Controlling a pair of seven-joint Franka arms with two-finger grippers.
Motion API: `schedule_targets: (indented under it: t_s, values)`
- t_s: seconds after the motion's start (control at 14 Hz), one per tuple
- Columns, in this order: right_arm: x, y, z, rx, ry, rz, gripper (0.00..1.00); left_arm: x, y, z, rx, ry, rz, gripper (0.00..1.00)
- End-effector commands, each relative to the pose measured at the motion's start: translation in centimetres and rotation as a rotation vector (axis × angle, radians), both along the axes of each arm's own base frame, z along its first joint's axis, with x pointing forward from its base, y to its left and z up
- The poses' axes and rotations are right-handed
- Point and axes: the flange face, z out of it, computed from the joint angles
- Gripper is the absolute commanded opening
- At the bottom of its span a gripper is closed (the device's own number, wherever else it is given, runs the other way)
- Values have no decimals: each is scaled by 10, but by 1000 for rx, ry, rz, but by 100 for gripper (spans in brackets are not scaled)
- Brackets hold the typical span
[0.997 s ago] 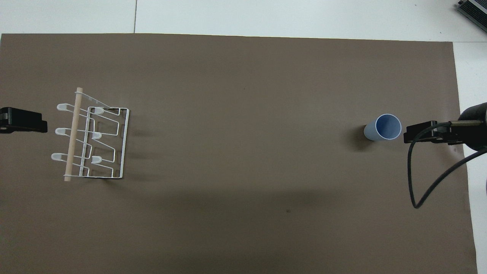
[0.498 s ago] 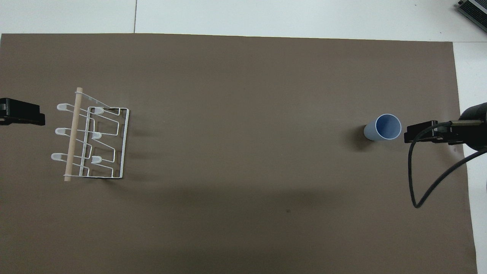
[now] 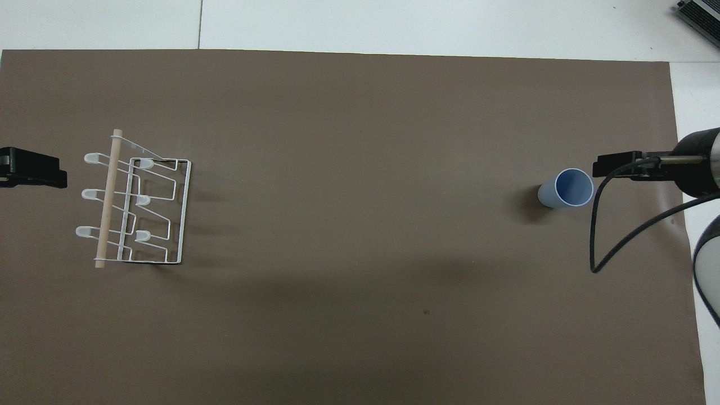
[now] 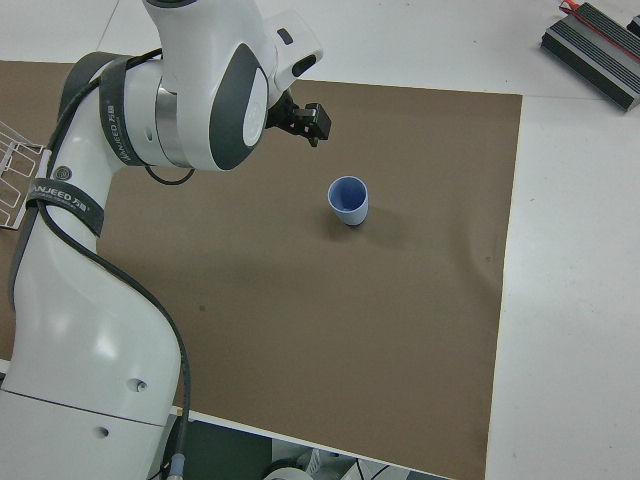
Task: Hang cup on cup holder
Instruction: 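Move the right gripper down over the light blue cup rim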
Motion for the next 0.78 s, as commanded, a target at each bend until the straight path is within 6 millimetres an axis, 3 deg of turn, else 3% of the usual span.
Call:
schedule_targets:
  t_s: [0.0, 0.43, 0.71]
  values:
    - [0, -6, -34, 8, 13, 19, 100, -4, 3, -1, 17, 14, -3, 100]
    - [12, -10, -112, -4, 24, 93, 100, -10, -4, -2, 20, 30, -32, 100]
    - [20, -13, -149, -39, 38, 131, 100, -13, -2, -3, 23, 47, -93, 100]
